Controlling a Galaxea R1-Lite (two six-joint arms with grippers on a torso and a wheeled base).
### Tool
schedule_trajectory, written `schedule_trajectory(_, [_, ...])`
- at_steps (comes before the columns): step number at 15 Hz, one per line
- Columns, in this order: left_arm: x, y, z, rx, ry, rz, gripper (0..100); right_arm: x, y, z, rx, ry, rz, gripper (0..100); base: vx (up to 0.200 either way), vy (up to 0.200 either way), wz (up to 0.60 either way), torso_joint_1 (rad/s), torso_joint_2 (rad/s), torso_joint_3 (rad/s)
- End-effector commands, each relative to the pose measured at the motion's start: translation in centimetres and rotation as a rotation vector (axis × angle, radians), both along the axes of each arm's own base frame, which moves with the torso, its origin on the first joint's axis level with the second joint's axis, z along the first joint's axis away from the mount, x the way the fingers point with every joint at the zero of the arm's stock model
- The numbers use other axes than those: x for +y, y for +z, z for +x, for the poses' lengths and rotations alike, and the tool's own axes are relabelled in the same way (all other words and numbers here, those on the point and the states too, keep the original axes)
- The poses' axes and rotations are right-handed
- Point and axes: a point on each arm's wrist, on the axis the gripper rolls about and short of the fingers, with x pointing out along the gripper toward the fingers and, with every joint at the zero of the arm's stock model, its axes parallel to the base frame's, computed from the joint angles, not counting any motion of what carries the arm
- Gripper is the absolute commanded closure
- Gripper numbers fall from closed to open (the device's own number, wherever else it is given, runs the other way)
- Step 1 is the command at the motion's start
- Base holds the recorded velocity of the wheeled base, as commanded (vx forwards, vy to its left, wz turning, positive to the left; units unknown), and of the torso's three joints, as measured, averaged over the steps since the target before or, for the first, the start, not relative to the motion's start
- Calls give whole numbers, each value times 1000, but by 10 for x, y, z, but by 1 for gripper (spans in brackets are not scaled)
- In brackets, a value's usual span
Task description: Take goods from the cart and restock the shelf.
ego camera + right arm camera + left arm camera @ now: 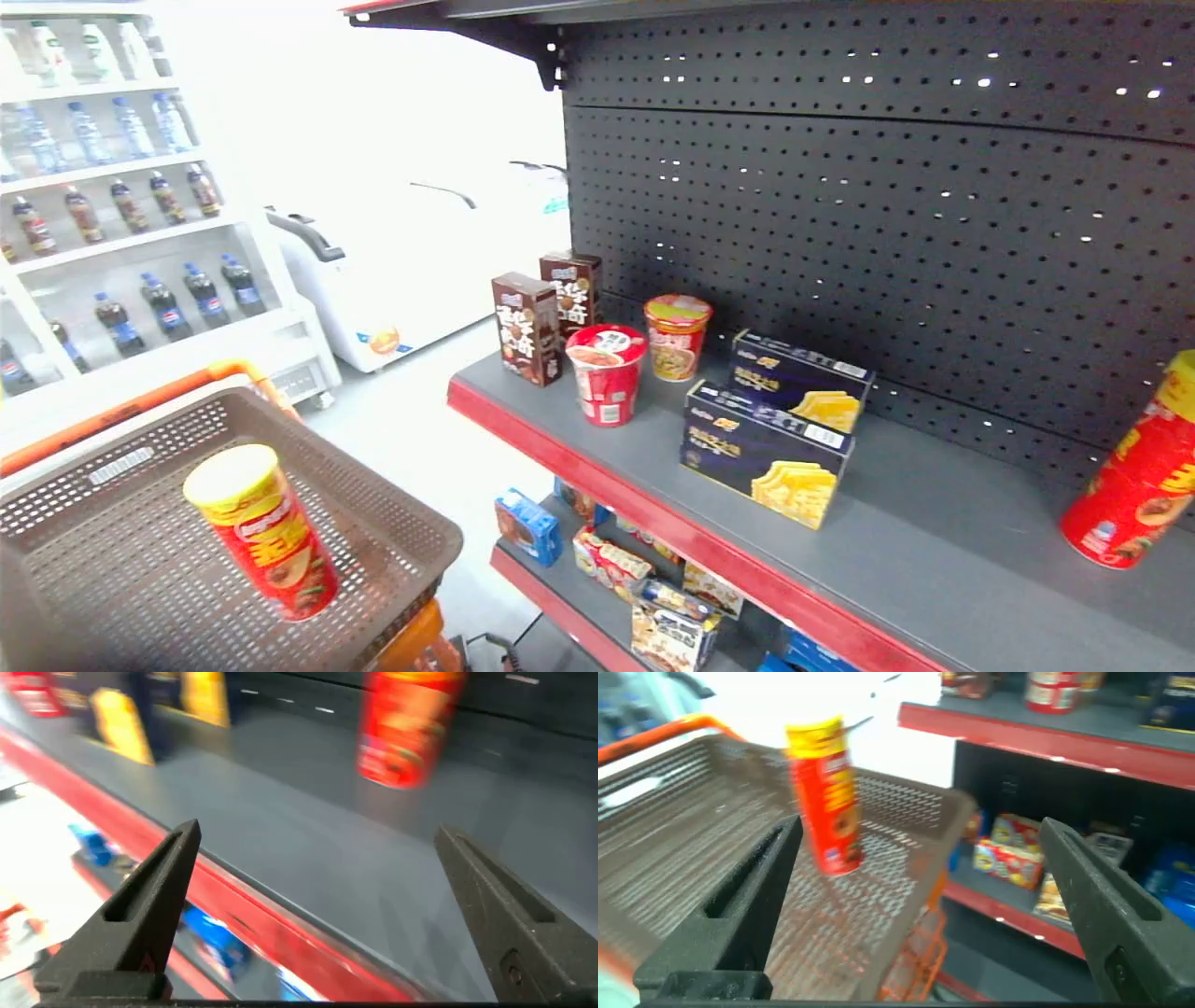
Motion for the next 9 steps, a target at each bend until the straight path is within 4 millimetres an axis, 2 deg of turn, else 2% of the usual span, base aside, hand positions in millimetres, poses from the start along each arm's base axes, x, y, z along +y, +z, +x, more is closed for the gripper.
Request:
schedule_trajectory(1, [0,0,0,0,0,0,0,0,0,0,-1,0,0,0,0,0,600,2,2,-2])
schedule_trajectory(5, [0,0,0,0,0,0,0,0,0,0,-1,2,2,0,0,0,600,2,6,1])
schedule_trajectory(9, [0,0,0,0,0,2,0,0,0,0,-1,2,2,0,0,0,0,0,0,0])
